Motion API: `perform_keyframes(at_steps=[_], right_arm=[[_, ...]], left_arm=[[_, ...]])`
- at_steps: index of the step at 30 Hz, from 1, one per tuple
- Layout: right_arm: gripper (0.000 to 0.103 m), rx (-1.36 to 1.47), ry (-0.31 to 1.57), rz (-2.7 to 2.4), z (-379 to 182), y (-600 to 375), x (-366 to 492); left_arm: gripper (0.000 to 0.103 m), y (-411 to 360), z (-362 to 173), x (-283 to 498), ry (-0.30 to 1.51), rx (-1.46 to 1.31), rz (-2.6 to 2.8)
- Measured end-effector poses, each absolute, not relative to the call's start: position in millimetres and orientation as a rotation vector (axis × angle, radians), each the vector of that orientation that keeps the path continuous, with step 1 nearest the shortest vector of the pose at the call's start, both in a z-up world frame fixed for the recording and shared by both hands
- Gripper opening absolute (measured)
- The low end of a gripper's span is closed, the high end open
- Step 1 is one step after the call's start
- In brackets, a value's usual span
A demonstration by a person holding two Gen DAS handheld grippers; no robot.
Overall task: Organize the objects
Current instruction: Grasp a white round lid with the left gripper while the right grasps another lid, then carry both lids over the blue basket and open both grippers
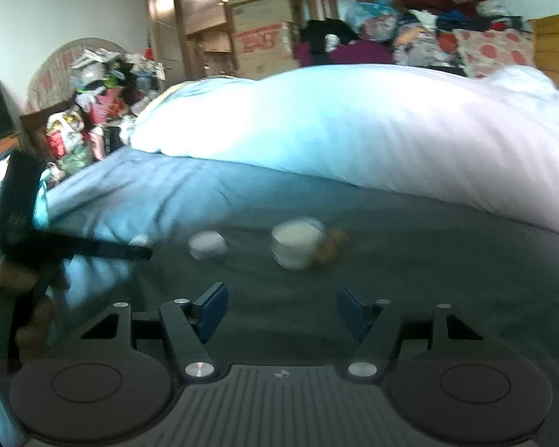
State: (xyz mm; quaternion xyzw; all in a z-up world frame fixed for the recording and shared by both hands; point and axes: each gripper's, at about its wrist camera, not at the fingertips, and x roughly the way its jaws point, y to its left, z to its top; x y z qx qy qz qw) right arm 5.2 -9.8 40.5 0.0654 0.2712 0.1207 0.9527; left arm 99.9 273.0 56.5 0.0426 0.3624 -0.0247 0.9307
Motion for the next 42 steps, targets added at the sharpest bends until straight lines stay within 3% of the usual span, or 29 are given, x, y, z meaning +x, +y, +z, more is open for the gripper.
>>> perform_keyframes(at_steps=[11,15,21,32,42], right_arm=[[0.066,0.080,0.654,0.376,19.1,81.5,139.3],[0.048,0.030,0.707,0.378,1.5,96.7,151.9],[0.042,-0.019,0.698,0.339,8.9,113.0,142.0],[0.042,0.096,0.420,0.486,172.5,157.6,114.5],[0.043,0.063,0.383,0.751,263.9,309.6,107.4]], left_arm=[[0.031,335.8,77.3,72.4,0.748,0.020,0.063],[0.032,341.8,83.8,70.9,0.753,0.021,0.068],[0.032,348.8,94.6,69.0,0.761,-0.007,0.094],[0.032,398.1,204.1,36.9,0.578,-0.078,0.176],[0.032,543.4,280.4,18.6,0.509,-0.134,0.464]])
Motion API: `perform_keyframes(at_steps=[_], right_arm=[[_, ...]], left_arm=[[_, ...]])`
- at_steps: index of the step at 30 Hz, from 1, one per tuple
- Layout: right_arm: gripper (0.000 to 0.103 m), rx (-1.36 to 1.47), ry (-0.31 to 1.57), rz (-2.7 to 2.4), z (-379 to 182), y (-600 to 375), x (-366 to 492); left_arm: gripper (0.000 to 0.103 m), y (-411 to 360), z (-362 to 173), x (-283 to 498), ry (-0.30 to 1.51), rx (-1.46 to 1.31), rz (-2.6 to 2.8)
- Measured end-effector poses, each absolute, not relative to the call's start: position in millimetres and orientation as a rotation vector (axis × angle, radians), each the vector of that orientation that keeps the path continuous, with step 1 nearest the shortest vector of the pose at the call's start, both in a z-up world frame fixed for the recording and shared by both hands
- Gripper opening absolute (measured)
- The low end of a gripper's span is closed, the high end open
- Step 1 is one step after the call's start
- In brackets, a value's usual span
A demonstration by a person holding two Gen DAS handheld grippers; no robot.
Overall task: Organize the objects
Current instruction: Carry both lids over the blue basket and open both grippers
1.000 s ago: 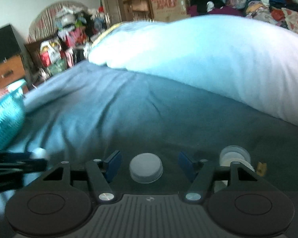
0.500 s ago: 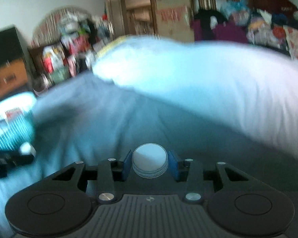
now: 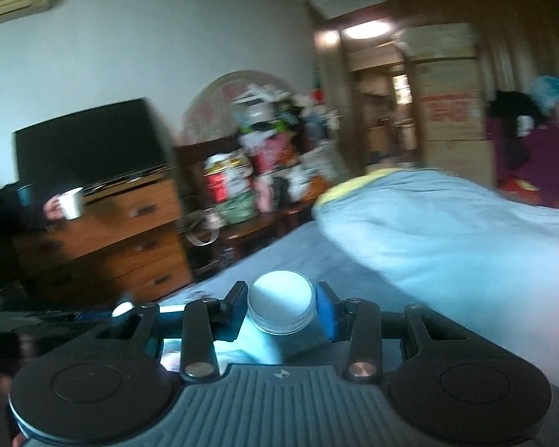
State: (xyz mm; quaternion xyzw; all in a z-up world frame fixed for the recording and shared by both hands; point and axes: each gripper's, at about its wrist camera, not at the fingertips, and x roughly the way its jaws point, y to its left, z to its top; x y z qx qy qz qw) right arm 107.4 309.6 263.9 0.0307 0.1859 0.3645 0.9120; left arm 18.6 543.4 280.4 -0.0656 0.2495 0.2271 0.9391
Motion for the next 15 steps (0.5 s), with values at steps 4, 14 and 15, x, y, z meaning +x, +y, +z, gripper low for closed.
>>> perform_keyframes(at_steps=[4,14,15], right_arm=[[0.043,0.036,0.442,0.836,281.6,379.0,103.2],[0.043,-0.021,0.511,0.921,275.3,463.4,77.3],[0.050,-0.030,0.514,0.927,272.6,465.3,75.7]], left_arm=[[0.032,599.8,286.7,11.6,0.554,-0.184,0.533],[0.032,651.5,277.7,-0.9,0.613,-0.231,0.559],[0.033,653.9,276.2,1.0,0.616,-0.232,0.556]])
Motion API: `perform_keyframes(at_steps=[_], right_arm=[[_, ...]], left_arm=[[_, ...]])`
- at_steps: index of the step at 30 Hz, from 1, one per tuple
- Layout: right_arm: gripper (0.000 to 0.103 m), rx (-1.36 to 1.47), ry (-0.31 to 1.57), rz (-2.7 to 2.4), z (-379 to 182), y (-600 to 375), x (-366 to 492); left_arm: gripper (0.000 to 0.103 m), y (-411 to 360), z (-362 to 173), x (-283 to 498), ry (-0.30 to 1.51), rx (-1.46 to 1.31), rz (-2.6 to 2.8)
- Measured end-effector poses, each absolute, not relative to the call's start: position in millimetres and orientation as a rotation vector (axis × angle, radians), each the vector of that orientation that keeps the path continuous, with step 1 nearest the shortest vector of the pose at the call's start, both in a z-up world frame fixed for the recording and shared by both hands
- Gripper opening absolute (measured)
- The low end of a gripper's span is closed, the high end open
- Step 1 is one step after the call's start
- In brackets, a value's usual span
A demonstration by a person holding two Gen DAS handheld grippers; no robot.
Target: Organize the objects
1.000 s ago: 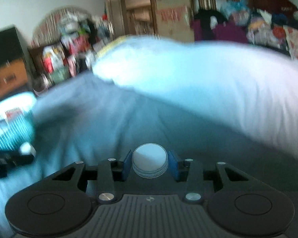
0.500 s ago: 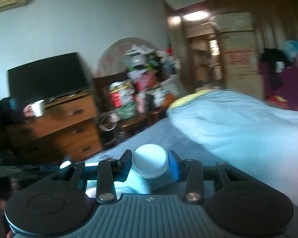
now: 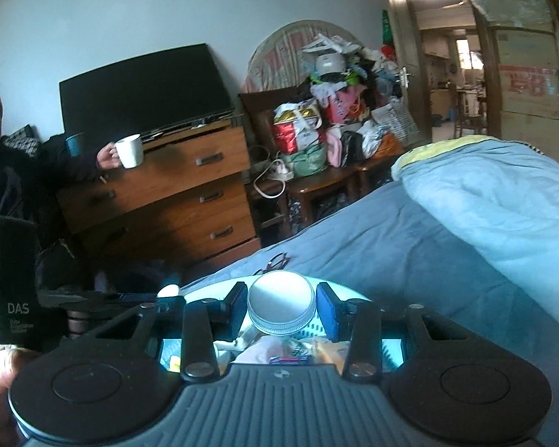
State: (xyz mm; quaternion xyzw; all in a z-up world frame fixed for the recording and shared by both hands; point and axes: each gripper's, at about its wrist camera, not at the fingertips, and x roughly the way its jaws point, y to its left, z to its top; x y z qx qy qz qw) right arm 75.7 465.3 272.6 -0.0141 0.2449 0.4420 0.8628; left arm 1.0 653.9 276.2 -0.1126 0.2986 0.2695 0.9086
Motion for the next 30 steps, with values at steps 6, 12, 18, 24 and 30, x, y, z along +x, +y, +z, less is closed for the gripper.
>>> perform_keyframes(at_steps=[6,12,18,24,30], right_arm=[[0.089,0.000,0.436,0.912,274.1,436.8,65.5],[0.088,0.053,0.380,0.722,223.3,313.7,31.1],[0.078,-0.036,0.543,0.274,108.7,145.3,2.5],[0.073,0.040,0.620,0.068,56.4,36.1,20.1],[0.074,-0.026,0.621,0.152,40.1,32.9,57.2]], left_arm=[[0.068,651.7,279.2,-2.1,0.572,-0.205,0.605],[0.070,616.0,297.2,-8.9,0.498,-0.186,0.514],[0.076,520.6,295.3,-3.2,0.455,-0.145,0.296],[0.076,415.6,244.5,20.1,0.565,-0.077,0.084],[0.075,355.8,208.4,41.5,0.641,-0.026,0.013]])
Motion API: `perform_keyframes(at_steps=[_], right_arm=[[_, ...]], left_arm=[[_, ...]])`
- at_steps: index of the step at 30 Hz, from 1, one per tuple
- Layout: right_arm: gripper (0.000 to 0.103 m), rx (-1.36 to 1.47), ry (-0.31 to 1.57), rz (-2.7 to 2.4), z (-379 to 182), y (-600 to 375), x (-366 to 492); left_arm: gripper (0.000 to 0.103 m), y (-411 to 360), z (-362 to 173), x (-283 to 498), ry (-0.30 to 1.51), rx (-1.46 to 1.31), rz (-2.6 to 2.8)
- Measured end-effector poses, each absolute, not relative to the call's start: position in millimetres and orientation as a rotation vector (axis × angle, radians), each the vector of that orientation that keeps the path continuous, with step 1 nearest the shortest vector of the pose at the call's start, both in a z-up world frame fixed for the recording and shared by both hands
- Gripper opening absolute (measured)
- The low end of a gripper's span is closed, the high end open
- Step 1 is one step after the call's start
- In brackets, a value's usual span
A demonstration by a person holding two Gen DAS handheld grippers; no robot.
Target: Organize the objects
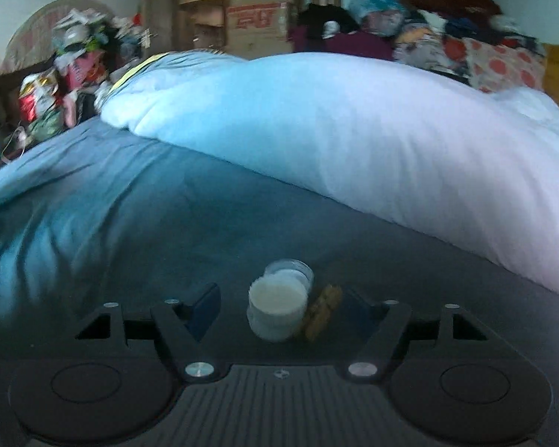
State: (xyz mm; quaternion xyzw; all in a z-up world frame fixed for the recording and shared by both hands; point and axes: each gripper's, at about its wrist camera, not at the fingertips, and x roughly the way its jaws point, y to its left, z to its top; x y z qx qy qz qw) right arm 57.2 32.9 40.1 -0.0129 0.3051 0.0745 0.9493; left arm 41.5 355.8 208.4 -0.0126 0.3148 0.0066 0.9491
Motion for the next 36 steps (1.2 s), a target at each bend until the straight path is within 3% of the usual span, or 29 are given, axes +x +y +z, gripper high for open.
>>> perform_keyframes(at_steps=[2,6,11,15,19,29,36], right_arm=[[0.073,-0.057,0.632,0.167,37.0,38.0,66.9],[0.044,-0.030,0.676,0.194,30.0,30.6,80.4],[0.044,0.094,0.573,0.173,58.8,-4.2,50.0],[0.044,0.176,0.541,0.100,65.8,-45.5,1.9],[0.044,0.196,0.586,0.023,45.0,-74.7,-31.5],[0.044,0.282,0.602,-0.004,21.4,-99.0,-25.6],[0.044,0.305,0.610,-0.003,16.0,-98.8,-16.4]], left_arm=[[0.075,340.9,201.0,47.4,0.649,-0.003,-0.004],[0.075,325.7,189.1,58.8,0.677,0.015,-0.031],[0.075,296.0,167.7,71.3,0.700,0.038,-0.096],[0.070,256.2,131.7,86.8,0.699,0.095,-0.232],[0.050,208.3,82.2,107.7,0.711,0.193,-0.389],[0.050,156.6,36.8,138.4,0.720,0.195,-0.509],[0.066,140.5,30.6,138.4,0.676,0.229,-0.493]])
